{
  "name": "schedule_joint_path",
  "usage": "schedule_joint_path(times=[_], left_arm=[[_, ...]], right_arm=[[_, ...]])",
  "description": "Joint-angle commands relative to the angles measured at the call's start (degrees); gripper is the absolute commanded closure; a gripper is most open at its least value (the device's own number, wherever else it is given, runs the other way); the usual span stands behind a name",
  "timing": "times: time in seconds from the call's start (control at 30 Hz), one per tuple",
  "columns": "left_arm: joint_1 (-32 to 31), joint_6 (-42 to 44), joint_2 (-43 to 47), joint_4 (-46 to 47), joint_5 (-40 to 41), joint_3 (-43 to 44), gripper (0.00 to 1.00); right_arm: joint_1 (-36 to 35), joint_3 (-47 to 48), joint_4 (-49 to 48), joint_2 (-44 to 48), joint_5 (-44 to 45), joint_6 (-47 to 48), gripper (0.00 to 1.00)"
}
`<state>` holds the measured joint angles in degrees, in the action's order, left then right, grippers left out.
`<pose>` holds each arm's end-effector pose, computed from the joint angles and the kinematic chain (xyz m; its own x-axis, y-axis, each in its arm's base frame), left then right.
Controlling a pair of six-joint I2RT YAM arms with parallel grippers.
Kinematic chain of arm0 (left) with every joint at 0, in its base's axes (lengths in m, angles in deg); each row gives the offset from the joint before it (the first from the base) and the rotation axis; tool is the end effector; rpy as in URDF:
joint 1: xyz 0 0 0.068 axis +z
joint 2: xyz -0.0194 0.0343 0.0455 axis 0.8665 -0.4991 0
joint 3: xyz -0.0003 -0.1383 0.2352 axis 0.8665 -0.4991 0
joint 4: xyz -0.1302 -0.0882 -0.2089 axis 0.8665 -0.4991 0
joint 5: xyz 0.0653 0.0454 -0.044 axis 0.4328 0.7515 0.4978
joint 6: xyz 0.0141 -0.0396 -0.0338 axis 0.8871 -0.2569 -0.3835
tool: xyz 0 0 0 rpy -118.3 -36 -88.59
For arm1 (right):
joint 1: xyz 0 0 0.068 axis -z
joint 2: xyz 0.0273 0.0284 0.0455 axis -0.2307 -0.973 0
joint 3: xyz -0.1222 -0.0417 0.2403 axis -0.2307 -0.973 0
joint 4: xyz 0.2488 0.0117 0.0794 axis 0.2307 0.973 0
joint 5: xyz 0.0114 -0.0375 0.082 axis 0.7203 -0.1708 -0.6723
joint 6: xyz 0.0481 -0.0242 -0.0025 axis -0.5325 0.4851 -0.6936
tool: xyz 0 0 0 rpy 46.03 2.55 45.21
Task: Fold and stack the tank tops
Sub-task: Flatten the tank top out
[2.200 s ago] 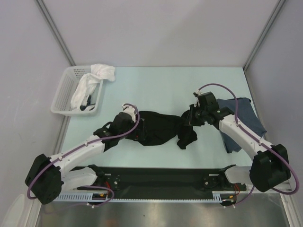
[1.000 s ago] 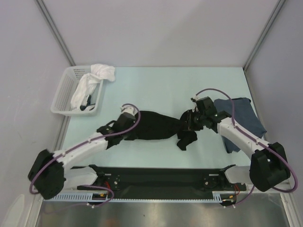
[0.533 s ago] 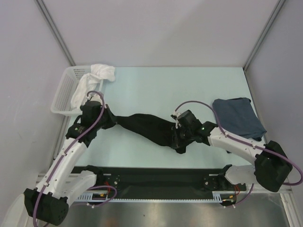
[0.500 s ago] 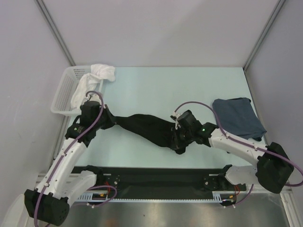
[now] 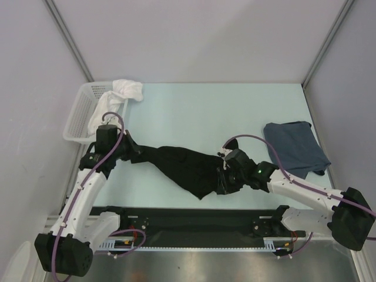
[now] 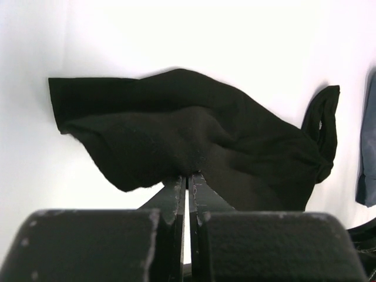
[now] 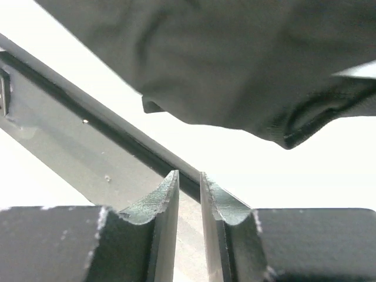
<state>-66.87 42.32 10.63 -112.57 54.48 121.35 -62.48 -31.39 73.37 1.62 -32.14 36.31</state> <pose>0.1893 -0.0284 0.2859 -0.6806 -0.4131 -0.6050 -0.1156 0.8761 -0.4681 0.1339 0.1659 0.2111 -0.8675 -0.2745 -0.4149 -0.4508 0.7864 0.4222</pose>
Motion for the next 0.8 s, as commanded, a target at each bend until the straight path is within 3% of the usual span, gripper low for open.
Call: schedule_joint_path(times=[0.0,0.17,0.27,0.3,0.33,0.47,0.77], left_arm=[[0.74,1.0,-0.31,3.65,-1.62,-0.93,1.0],[1.27,-1.73,-0.31,5.75,-2.15,-1.28,1.0],[4.15,-3.48,-0.66,6.19,-1.8,-1.45,1.0],[5.13,-4.01,-0.57,6.55,-2.75,-1.72,1.0],[6.27,-5.15,-0.66,6.9,-3.2,-1.98,1.0],[12.33,-7.17,-0.49,9.88,-6.45,-4.7,1.0],[12.78,-8.06,-0.49,12.52,-5.84,-6.82,1.0]], right_arm=[[0.8,0.87,-2.17,1.02,1.86,-1.37,0.74],[2.56,3.25,-3.94,-4.42,2.21,-0.67,0.78],[2.83,3.25,-5.08,-6.28,2.3,-0.76,0.75],[2.83,3.25,-5.08,-6.54,3.0,-1.02,0.69],[2.83,2.73,-5.08,-6.72,4.83,-1.28,0.51],[2.65,1.85,-3.68,-6.2,9.15,-2.6,0.47],[3.87,0.0,-1.65,-7.16,22.77,-8.84,0.34]])
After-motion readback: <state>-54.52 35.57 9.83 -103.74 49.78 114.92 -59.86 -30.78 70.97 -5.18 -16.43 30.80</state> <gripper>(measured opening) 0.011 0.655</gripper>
